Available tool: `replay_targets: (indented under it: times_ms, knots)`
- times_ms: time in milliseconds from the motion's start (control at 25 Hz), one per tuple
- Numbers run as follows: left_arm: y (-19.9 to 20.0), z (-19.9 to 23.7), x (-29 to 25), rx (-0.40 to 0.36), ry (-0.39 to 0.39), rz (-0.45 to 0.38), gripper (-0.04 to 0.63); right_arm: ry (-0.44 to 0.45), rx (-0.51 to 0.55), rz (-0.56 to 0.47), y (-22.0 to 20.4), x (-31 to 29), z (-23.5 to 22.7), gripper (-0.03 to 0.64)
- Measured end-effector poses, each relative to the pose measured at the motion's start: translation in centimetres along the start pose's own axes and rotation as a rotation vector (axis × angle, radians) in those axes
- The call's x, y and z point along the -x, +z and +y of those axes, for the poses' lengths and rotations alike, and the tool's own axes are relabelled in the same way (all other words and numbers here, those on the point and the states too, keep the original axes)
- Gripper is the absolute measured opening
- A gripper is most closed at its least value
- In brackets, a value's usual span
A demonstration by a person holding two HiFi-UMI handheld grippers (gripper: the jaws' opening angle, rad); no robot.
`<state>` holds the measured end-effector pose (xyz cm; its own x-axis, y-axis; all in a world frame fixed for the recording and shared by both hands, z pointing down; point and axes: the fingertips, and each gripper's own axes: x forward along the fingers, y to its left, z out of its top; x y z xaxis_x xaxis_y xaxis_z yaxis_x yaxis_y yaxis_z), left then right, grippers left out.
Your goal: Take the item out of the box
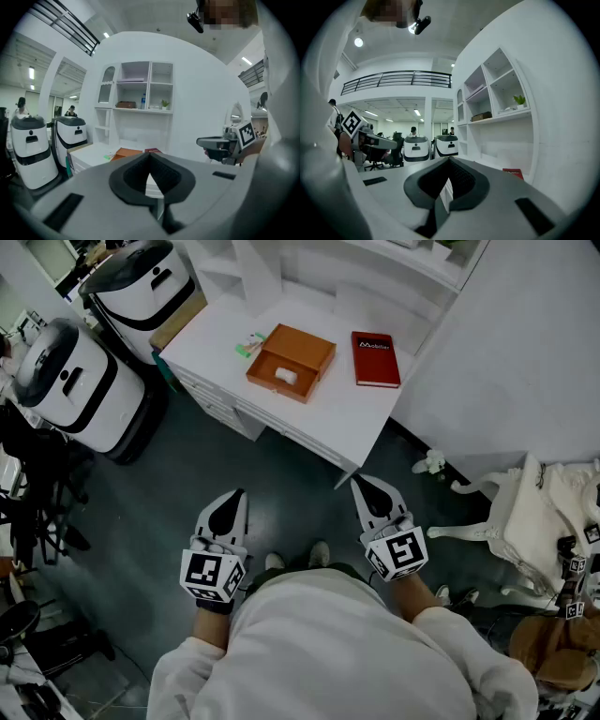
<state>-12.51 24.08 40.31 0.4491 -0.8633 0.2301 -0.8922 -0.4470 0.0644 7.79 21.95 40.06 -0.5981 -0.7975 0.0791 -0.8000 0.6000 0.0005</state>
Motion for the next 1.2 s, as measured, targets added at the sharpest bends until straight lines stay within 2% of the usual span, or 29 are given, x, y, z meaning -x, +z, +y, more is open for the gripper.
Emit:
replay_targets:
  times_ms: [800, 960, 1000, 1040, 1080, 1160, 1200]
  knots:
    - [-0.4, -0.9, -1.0, 0.017, -0.012, 0.025, 0.008, 0.032, -0.02, 0.024, -0.8, 0.5, -0.3, 0.023]
    - [0.2, -1.1, -1.1, 0.02, 0.002, -0.019, 0.014, 0.044, -0.02, 0.026, -0.9, 0.5, -0.5, 0.022]
    - [0.5, -1.0, -1.1, 0.019, 0.012, -0.038, 0.092, 0.047, -0.019, 0.025, -1.0, 0.5, -0.6, 0.021]
    - [0.8, -0.9, -1.2, 0.016, 0.028, -0.056, 0.272, 0.05, -0.018, 0.025, -1.1, 0.5, -0.7, 0.022]
    - [1.1, -0.7, -1.1, 0.009, 0.049, -0.072, 0.351, 0.053, -0.017, 0.026, -1.2, 0.6, -0.8, 0.021]
    - [1.5, -0.4, -0.8, -0.009, 0.084, -0.093, 0.394, 0.055, -0.017, 0.025, -1.4, 0.8, -0.9, 0.021]
    - [1.6, -0.4, -0.7, -0.016, 0.092, -0.095, 0.395, 0.056, -0.02, 0.023, -1.4, 0.9, -0.9, 0.023]
